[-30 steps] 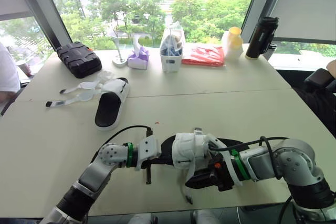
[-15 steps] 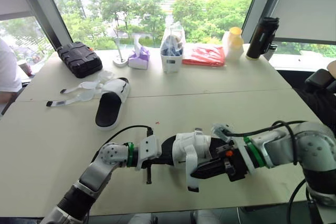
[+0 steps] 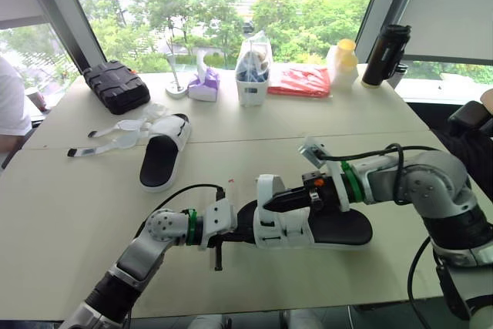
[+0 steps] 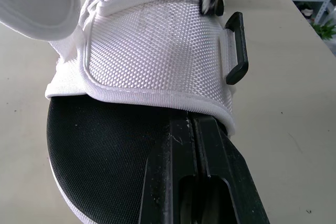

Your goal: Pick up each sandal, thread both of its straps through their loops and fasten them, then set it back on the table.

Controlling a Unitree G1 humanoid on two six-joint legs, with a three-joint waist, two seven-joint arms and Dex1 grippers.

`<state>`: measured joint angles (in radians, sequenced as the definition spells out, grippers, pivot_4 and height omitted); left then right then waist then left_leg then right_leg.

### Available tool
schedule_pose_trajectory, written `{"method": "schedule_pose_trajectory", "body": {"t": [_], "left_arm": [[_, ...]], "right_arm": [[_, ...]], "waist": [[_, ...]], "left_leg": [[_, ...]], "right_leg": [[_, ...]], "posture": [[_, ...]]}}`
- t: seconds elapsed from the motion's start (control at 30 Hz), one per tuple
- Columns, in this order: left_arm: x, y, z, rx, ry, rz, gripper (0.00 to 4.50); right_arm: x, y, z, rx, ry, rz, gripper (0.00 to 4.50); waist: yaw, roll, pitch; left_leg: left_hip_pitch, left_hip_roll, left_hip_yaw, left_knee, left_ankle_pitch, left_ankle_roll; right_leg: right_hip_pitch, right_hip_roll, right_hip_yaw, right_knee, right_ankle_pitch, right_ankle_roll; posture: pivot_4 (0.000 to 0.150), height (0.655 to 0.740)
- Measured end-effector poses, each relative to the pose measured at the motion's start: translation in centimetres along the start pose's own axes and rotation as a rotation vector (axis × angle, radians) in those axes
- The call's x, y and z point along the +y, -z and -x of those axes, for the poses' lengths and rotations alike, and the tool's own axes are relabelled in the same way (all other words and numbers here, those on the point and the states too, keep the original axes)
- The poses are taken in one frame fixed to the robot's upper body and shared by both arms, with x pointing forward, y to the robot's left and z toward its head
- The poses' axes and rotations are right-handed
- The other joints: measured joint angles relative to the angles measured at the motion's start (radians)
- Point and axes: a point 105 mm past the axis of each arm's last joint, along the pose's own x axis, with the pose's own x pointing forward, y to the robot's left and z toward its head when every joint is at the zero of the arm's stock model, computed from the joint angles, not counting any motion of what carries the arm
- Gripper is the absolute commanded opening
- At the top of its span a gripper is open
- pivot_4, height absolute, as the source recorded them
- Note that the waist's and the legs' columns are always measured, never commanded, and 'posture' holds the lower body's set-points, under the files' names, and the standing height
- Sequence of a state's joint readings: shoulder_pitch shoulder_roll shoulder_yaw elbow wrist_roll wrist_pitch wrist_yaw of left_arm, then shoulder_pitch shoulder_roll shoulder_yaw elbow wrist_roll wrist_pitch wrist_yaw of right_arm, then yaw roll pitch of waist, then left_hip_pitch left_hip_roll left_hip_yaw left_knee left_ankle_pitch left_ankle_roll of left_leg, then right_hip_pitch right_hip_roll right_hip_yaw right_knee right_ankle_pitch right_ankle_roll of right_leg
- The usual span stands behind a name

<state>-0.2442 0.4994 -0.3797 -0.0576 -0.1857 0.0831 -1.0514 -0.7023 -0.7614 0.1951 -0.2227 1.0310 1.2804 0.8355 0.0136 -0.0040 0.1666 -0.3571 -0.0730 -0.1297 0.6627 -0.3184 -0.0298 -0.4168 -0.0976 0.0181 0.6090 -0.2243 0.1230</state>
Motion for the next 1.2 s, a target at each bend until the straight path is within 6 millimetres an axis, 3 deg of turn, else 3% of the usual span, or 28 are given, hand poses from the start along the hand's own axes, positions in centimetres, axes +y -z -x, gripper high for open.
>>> {"method": "schedule_pose_trajectory", "body": {"t": [0.23, 0.77, 1.2], "left_arm": [[0.0, 0.0, 0.0, -0.001, -0.006, 0.0, 0.0], [0.0, 0.0, 0.0, 0.0, -0.008, -0.001, 0.0], [0.0, 0.0, 0.0, 0.0, -0.008, 0.0, 0.0]], "right_arm": [[-1.0, 0.7, -0.2, 0.032, -0.008, -0.004, 0.05], [0.0, 1.8, 0.0, 0.09, -0.069, -0.075, 0.05], [-2.4, 2.1, -0.1, 0.083, 0.023, -0.029, 0.05]], "waist": [[0.0, 0.0, 0.0], [0.0, 0.0, 0.0], [0.0, 0.0, 0.0]], "left_leg": [[0.0, 0.0, 0.0, 0.0, 0.0, 0.0], [0.0, 0.0, 0.0, 0.0, 0.0, 0.0], [0.0, 0.0, 0.0, 0.0, 0.0, 0.0]], "right_leg": [[0.0, 0.0, 0.0, 0.0, 0.0, 0.0], [0.0, 0.0, 0.0, 0.0, 0.0, 0.0], [0.0, 0.0, 0.0, 0.0, 0.0, 0.0]], "posture": [[0.15, 0.74], [0.15, 0.74], [0.15, 0.74]]}}
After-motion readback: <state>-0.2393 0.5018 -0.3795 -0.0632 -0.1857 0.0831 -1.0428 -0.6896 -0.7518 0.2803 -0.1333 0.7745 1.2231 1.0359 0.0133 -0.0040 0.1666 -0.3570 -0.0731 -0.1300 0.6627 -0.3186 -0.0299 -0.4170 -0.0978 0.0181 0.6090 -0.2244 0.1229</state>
